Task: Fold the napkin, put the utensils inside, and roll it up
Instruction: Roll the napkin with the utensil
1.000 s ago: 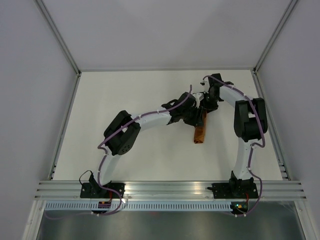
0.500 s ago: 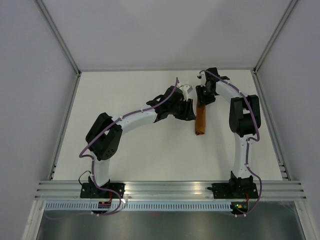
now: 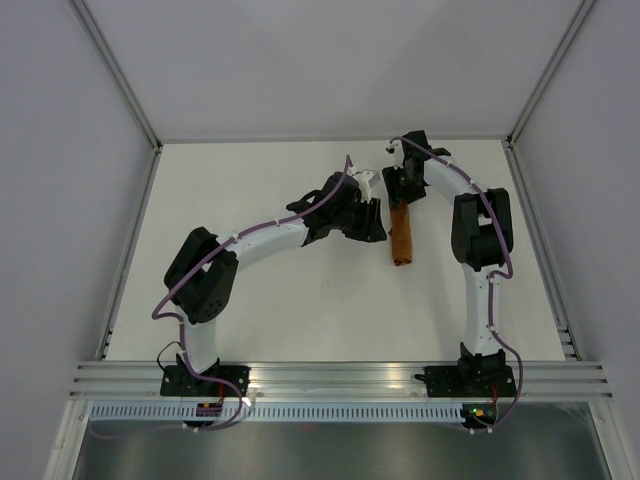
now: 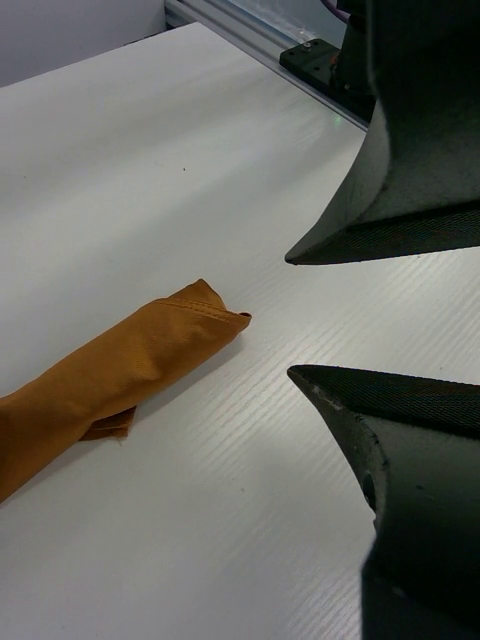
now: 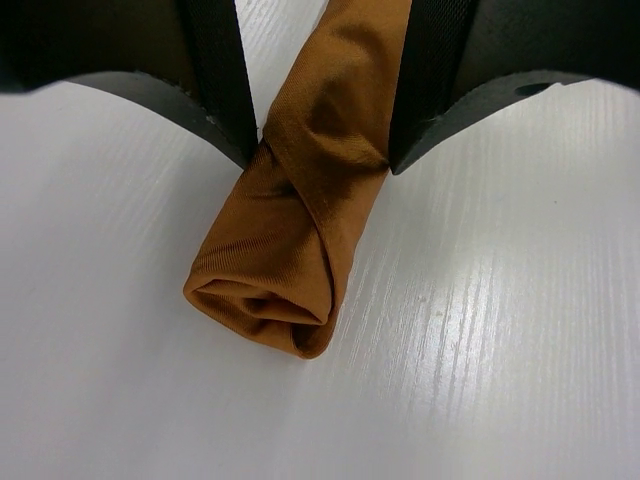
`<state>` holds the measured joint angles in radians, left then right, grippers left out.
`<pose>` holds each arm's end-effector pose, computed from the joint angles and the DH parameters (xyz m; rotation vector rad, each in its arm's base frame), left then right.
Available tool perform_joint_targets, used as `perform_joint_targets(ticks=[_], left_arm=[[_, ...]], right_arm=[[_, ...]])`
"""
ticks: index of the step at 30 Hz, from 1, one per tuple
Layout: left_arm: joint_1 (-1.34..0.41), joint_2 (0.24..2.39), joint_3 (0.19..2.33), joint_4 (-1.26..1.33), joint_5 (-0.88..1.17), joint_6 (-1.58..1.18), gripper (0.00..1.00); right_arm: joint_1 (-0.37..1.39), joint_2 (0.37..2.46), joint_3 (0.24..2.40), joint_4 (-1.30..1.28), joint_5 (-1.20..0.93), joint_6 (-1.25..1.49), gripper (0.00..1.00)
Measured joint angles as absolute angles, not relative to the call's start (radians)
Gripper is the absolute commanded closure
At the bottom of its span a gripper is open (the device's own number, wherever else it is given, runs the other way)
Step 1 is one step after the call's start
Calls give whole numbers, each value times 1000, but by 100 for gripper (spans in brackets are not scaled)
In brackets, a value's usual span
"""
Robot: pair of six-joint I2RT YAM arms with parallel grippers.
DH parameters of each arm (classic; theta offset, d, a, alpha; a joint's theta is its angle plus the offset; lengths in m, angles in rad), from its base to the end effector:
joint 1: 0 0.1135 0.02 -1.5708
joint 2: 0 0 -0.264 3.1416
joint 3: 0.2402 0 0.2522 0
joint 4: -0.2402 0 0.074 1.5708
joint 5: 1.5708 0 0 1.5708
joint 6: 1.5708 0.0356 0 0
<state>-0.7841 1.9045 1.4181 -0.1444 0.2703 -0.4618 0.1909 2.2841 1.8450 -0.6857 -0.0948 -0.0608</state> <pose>0.3038 -0.3164 0.2376 0.5377 2.2951 -0.9567 0.4777 0.0957 0.1646 -0.3674 2.6729 0.1675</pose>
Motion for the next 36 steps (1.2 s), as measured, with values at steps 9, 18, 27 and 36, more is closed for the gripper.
perform_joint_targets(ticks=[9,18,27,36], left_arm=[[-774,1901,1418,-147,277,-462,50],[-767,1901,1418,-148,294,-461,50],[-753,1869,1414,-165,298,-455,49],[-746,1640,1272,-183,297,-424,49]], right_arm=[[191,2285,1881,-704,-95,-61,35],[191,2283,1882,-711,-96,-61,31],[166,2107,1820,-690,-165,-51,27],[27,1588,1547,-623,-277,-32,19]])
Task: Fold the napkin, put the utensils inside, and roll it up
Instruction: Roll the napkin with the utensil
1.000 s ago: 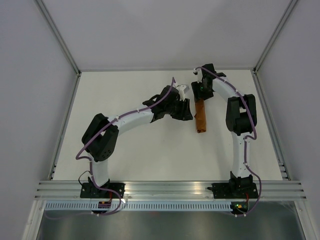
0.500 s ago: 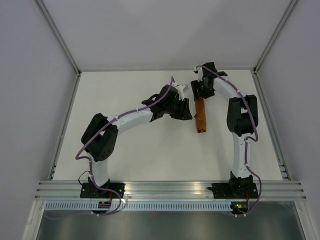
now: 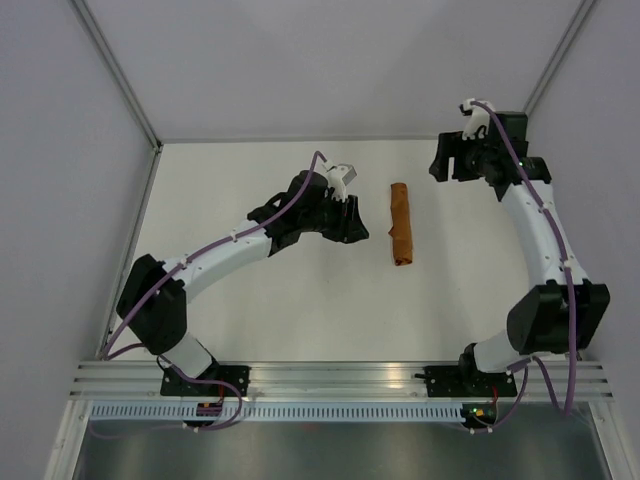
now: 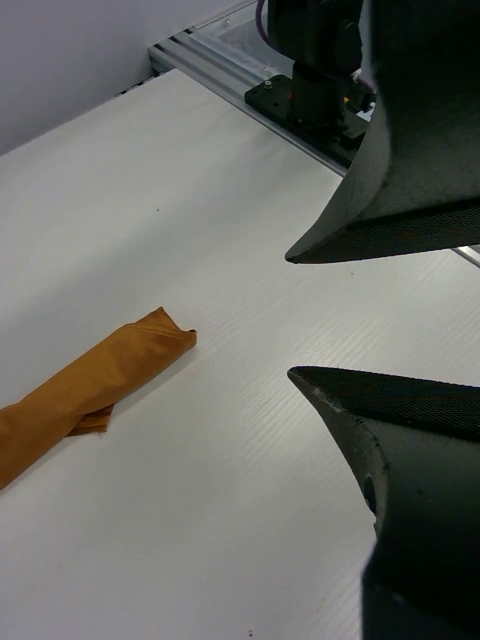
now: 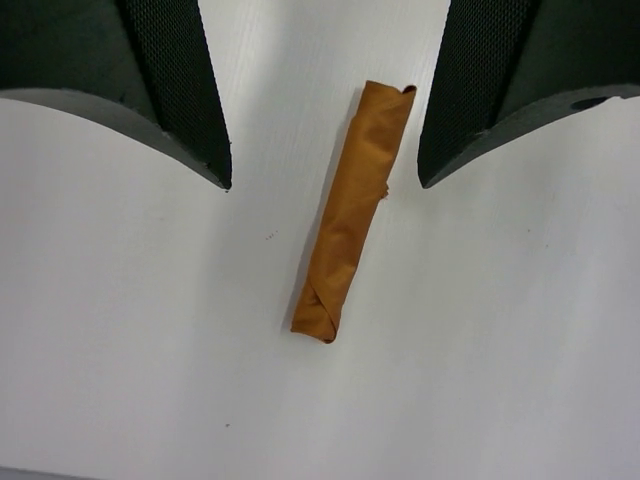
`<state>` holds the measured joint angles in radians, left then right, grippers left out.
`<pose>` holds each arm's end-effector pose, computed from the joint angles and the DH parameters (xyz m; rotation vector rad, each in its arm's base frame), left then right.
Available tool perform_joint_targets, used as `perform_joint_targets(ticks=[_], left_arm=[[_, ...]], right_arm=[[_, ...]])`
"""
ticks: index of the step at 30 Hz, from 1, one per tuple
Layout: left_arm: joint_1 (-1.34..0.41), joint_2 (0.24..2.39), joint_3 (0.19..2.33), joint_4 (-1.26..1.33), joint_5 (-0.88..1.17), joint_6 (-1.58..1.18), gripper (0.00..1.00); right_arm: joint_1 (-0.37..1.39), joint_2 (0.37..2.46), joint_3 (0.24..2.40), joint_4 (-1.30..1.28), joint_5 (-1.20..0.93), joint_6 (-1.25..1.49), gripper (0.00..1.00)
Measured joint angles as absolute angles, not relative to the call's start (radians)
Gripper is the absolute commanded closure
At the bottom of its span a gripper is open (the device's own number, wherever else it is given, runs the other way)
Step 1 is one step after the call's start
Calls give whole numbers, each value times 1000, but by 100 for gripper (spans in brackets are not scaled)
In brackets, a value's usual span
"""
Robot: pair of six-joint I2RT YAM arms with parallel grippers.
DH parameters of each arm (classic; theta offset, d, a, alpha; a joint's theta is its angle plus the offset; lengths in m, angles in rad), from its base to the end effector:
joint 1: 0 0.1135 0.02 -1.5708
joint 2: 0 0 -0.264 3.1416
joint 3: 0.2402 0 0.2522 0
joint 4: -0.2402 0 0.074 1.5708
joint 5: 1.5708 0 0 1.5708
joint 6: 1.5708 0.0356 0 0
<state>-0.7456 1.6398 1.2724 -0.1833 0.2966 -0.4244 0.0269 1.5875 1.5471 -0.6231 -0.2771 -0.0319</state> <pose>0.2724 -0.2657 0.2883 0.5469 2.1969 -0.9779 0.3565 0.0193 0.3609 -0.2158 2.2114 0.3064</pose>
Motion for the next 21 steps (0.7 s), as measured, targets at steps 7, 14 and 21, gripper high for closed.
perform_joint_targets(ticks=[7,14,21], left_arm=[[-746,1448,1121,-177,282,-420,48],[-746,1297,1008,-177,245,-420,47],[-746,1259,991,-177,237,-420,47]], right_arm=[[-46,1175,1296,-593,-271,-52,7],[-42,942,1112,-585,-269,-57,6],[-42,960,1057,-587,-269,-60,5]])
